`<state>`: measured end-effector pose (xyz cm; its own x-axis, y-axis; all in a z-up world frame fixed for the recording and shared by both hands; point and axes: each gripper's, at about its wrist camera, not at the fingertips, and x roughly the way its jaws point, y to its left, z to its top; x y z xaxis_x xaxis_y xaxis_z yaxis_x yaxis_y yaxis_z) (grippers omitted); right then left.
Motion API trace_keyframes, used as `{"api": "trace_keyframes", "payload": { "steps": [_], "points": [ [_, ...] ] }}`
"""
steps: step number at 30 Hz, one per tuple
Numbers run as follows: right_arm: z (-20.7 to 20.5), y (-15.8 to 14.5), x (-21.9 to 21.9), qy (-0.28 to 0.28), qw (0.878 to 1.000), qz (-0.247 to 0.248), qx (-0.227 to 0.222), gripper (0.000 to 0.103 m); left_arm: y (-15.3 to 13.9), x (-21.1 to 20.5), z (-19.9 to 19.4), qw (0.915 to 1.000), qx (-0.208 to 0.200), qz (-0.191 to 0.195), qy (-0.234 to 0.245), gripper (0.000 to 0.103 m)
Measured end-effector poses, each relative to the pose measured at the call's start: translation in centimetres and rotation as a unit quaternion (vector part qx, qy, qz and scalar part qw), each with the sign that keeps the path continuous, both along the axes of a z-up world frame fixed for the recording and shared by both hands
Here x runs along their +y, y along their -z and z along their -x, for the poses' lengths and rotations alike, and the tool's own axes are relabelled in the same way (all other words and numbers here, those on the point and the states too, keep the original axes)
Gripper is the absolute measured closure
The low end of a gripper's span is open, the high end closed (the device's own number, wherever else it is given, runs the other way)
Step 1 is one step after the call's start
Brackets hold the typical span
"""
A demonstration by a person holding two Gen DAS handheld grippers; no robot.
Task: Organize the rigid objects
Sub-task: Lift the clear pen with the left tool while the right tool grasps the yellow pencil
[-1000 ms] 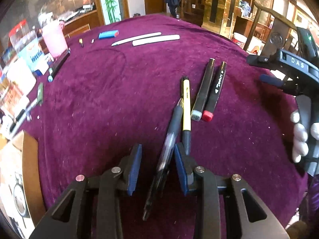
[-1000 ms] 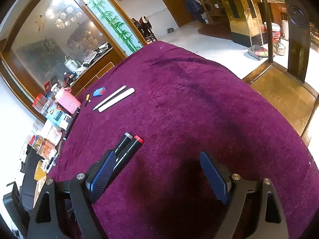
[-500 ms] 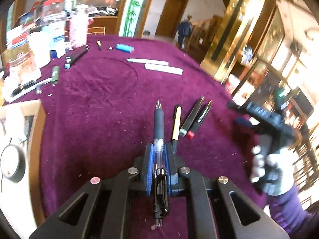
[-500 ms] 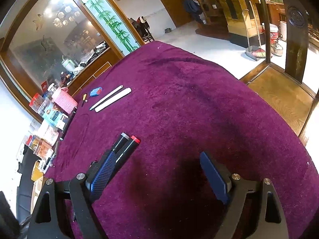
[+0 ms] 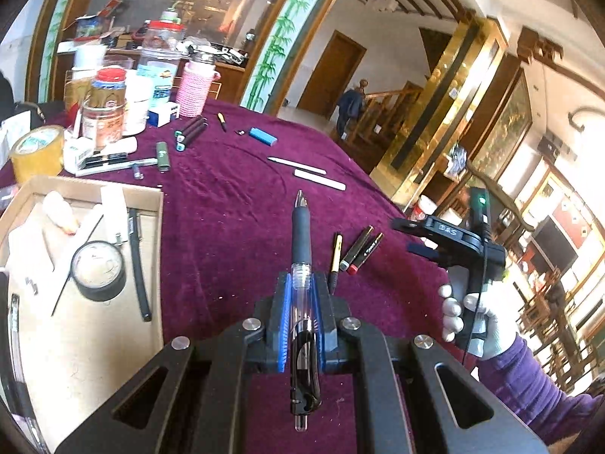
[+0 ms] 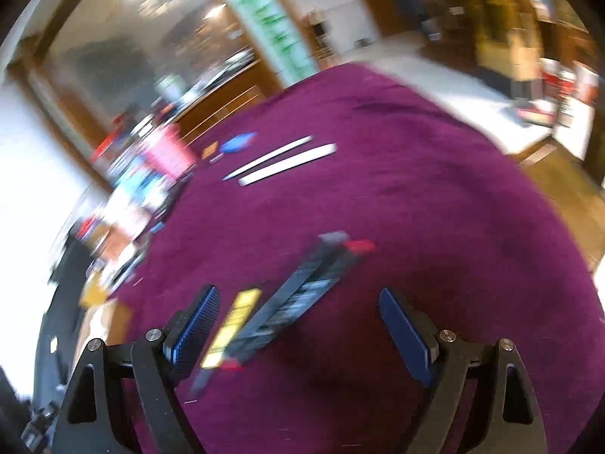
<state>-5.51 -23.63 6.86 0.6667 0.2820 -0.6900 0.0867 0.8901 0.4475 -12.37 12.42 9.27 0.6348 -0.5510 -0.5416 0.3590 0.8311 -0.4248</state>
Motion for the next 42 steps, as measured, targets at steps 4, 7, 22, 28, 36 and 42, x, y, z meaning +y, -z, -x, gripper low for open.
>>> {"api": "trace_keyframes", "payload": {
  "steps": [4,7,22,28,36,42],
  "points": [
    [-3.5,0.5,4.6,-0.064,0.997,0.007,0.033,0.022,0.4,1.6,0.5,0.9999,0.005,0.012,-0.009,0.093],
    [-5.5,1.9,6.5,-0.076,0.994,0.031,0.071,0.034,0.6,3.1,1.1,0.9996,0.007,0.017,-0.020,0.092],
    [-2.7,3.4,12.4,-0.090,0.976,0.187,0.073,0.090,2.1,7.3,1.0,0.9972,0.027,0.039,-0.057,0.092],
    [-1.4,3.1,10.0,-0.074,0.994,0.061,0.052,0.094,2.4,8.0,1.2,0.9966,0.031,0.036,-0.067,0.092],
    [0.8,1.0,9.7,-0.118,0.988,-0.095,0.014,0.094,2.9,9.1,0.9,0.9945,0.048,0.048,-0.080,0.093],
    [1.7,-1.2,13.8,-0.185,0.973,-0.139,0.003,0.094,2.6,10.5,2.4,0.9924,0.046,0.039,-0.107,0.092]
  ]
}}
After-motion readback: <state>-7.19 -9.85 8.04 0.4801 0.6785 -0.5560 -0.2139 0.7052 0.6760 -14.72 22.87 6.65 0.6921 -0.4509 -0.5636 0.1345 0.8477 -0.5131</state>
